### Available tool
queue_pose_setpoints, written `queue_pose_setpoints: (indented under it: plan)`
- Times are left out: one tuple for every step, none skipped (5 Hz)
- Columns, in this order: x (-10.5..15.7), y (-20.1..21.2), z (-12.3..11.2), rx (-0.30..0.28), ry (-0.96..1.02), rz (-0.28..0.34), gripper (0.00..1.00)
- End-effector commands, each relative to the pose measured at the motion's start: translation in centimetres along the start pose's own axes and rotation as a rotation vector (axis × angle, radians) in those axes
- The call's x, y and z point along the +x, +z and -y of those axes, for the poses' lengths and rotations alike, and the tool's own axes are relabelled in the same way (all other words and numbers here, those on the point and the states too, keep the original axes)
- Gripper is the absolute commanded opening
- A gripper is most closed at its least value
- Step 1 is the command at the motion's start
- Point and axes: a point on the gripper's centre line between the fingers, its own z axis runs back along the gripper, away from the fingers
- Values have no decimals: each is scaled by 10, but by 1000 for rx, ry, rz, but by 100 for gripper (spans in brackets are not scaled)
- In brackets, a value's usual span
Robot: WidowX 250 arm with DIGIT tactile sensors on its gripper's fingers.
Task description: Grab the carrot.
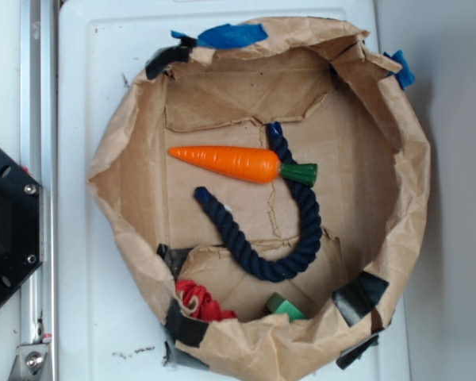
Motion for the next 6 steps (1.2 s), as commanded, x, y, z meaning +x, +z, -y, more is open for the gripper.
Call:
queue_pose_setpoints:
  plan:
    - [0, 0, 0, 0, 0, 0, 100]
    - [49, 6, -15, -73, 111, 8, 100]
    - [93, 0, -27, -46, 137, 11, 100]
    - [109, -12, -26, -25, 12, 18, 100]
    - [134, -37, -17, -50, -193, -65, 100]
    - [134, -37, -17, -50, -193, -65, 100]
